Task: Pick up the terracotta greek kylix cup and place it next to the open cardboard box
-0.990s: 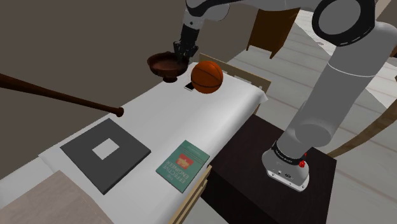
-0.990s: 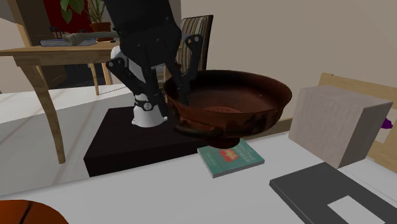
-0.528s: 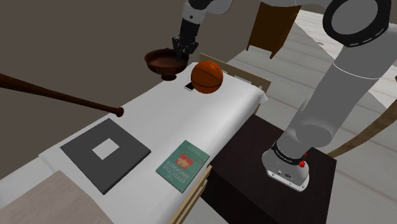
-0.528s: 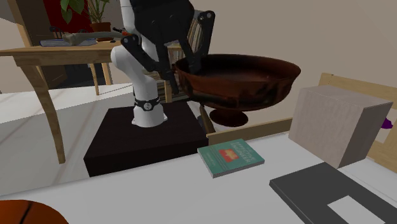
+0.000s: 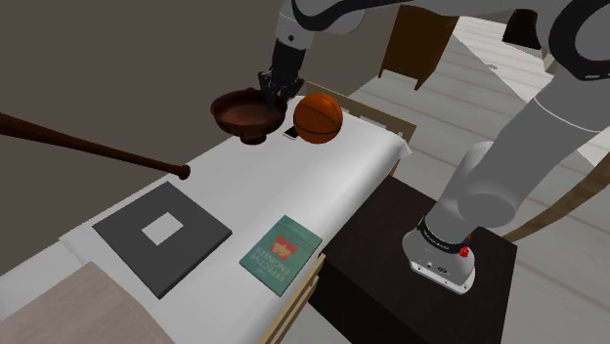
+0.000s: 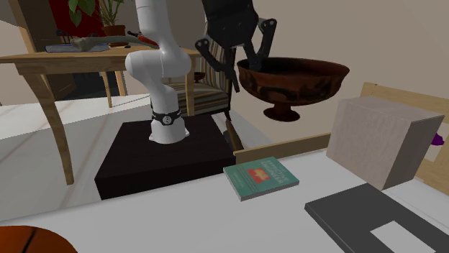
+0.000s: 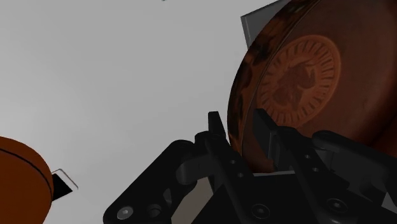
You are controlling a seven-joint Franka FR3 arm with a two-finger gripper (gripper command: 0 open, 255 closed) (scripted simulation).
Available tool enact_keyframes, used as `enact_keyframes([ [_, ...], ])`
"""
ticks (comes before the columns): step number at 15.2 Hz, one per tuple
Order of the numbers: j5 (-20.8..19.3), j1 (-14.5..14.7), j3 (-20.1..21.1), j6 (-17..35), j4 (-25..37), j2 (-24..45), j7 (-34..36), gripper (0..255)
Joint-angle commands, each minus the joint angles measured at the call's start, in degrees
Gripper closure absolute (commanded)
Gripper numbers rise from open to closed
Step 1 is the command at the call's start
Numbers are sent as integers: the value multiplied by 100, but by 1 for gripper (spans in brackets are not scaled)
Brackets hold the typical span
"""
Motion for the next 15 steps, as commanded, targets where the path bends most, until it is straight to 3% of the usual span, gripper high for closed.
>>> enact_keyframes([
  [1, 3, 122, 158, 117, -214, -170, 266, 255],
  [15, 96, 900, 1368, 575, -987, -906, 2132, 255],
])
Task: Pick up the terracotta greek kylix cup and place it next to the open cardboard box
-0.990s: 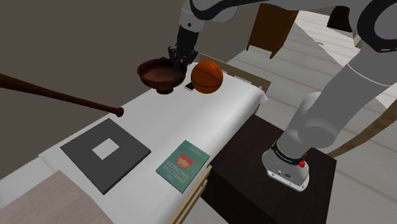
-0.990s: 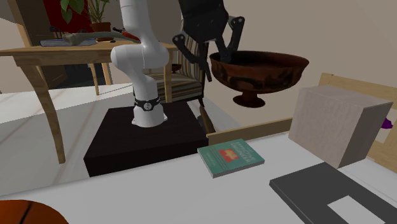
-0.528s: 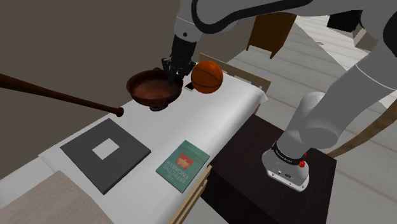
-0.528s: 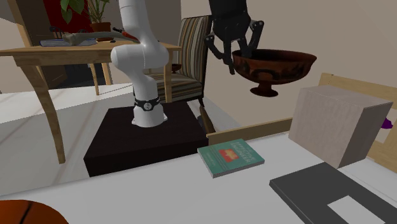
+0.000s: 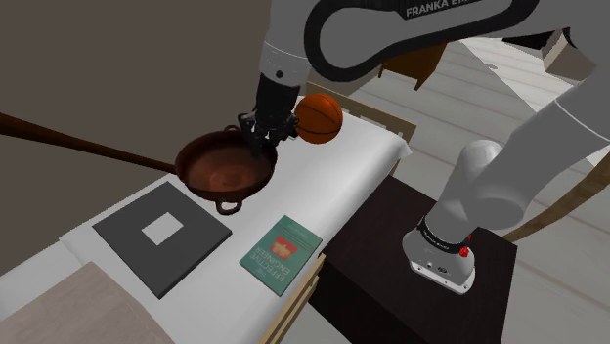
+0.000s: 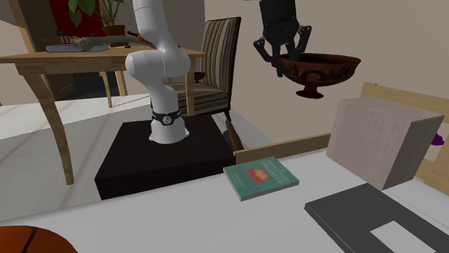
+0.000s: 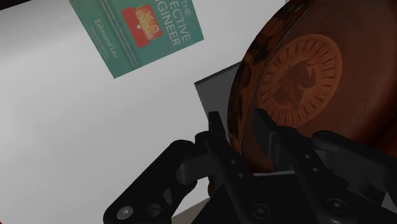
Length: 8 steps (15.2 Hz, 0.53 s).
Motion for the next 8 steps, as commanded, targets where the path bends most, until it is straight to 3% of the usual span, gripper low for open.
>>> enact_keyframes([
  [1, -4, 110, 216, 71, 18, 11, 326, 255],
  [8, -87, 431, 936, 241, 154, 110, 1394, 255],
])
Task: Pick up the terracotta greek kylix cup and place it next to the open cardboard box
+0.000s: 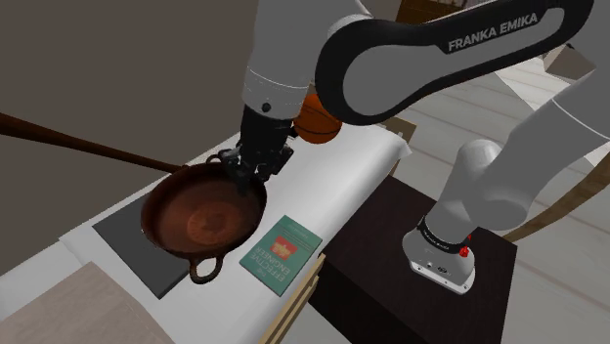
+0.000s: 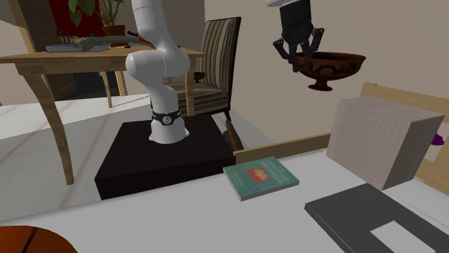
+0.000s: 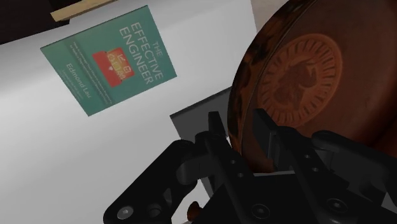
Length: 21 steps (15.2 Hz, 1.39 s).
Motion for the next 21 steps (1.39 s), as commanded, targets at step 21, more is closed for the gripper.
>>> enact_keyframes([
  [21, -554, 330, 1074, 1187, -154, 865, 1556, 255],
])
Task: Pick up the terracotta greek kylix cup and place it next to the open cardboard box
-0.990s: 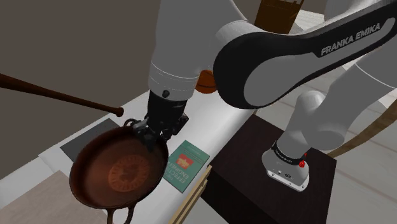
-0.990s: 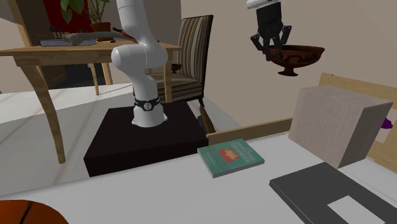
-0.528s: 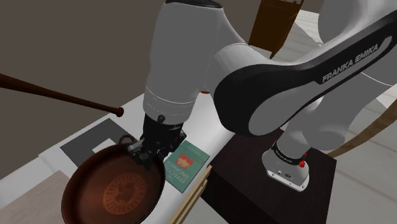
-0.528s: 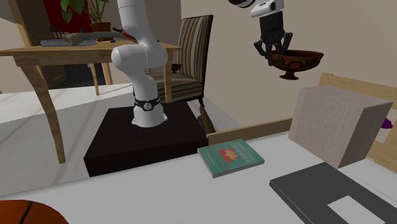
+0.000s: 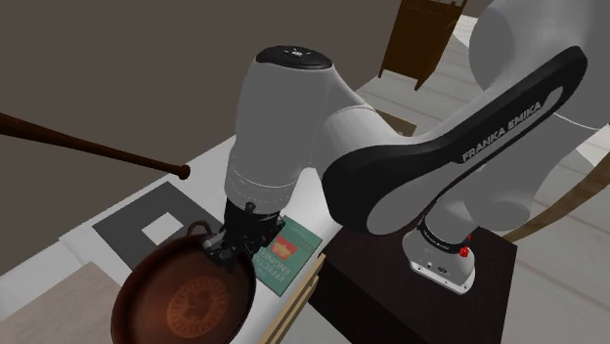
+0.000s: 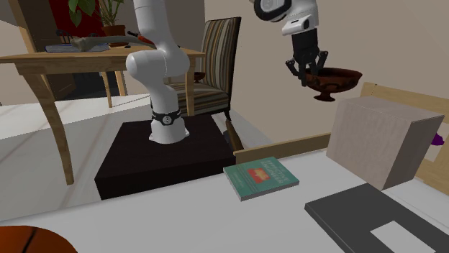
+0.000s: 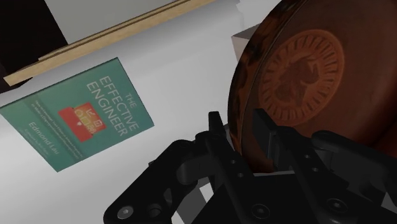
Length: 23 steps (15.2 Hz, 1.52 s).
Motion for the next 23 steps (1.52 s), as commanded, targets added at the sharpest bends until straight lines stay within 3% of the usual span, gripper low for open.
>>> enact_keyframes([
  [1, -34, 1, 22, 162, -89, 67, 22, 255],
  [13, -429, -9, 113, 1127, -543, 652, 266, 255],
  [23, -1083, 50, 42, 1909, -782, 1301, 698, 255],
])
